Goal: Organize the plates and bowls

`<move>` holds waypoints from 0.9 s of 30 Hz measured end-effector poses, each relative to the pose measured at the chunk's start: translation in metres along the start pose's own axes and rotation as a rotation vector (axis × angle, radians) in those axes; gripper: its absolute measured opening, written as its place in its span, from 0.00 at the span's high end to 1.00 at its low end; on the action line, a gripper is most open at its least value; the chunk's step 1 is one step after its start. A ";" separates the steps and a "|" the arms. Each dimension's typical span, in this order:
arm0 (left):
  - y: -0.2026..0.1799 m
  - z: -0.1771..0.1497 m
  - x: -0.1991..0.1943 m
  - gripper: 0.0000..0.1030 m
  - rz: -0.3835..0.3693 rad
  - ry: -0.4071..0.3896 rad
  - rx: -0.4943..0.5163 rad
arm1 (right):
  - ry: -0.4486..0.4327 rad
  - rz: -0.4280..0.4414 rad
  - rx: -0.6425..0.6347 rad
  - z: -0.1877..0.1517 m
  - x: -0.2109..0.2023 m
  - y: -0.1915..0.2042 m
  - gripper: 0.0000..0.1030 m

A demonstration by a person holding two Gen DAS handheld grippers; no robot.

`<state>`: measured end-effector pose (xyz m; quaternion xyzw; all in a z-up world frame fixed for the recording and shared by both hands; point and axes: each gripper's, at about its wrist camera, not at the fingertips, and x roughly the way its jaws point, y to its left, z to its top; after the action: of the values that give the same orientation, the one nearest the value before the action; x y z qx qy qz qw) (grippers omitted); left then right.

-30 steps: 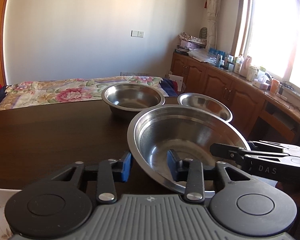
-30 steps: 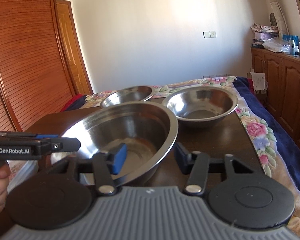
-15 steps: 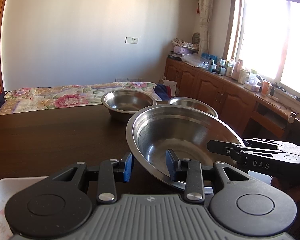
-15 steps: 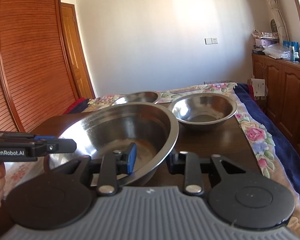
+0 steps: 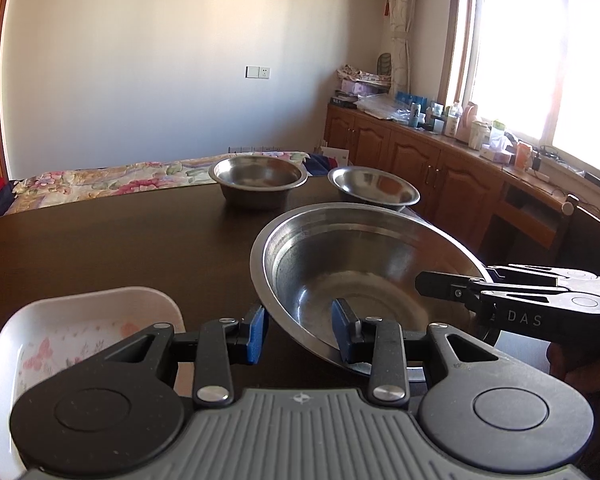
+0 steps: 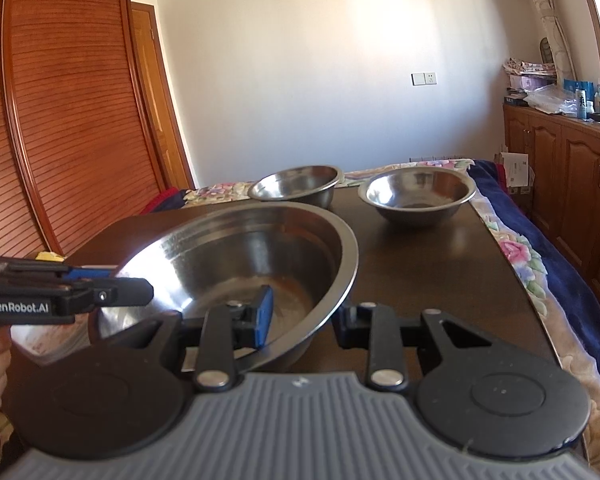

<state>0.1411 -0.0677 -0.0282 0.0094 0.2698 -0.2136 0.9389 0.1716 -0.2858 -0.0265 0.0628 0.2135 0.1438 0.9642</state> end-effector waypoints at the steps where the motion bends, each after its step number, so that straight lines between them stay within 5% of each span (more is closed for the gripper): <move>1: 0.001 -0.001 -0.001 0.64 0.000 0.001 0.000 | 0.000 -0.002 -0.001 -0.001 -0.001 0.001 0.68; 27: 0.001 -0.014 -0.004 0.64 -0.006 0.023 0.003 | 0.029 -0.002 0.019 -0.015 -0.006 0.010 0.68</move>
<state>0.1315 -0.0635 -0.0386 0.0123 0.2802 -0.2166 0.9351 0.1575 -0.2770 -0.0360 0.0696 0.2287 0.1418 0.9606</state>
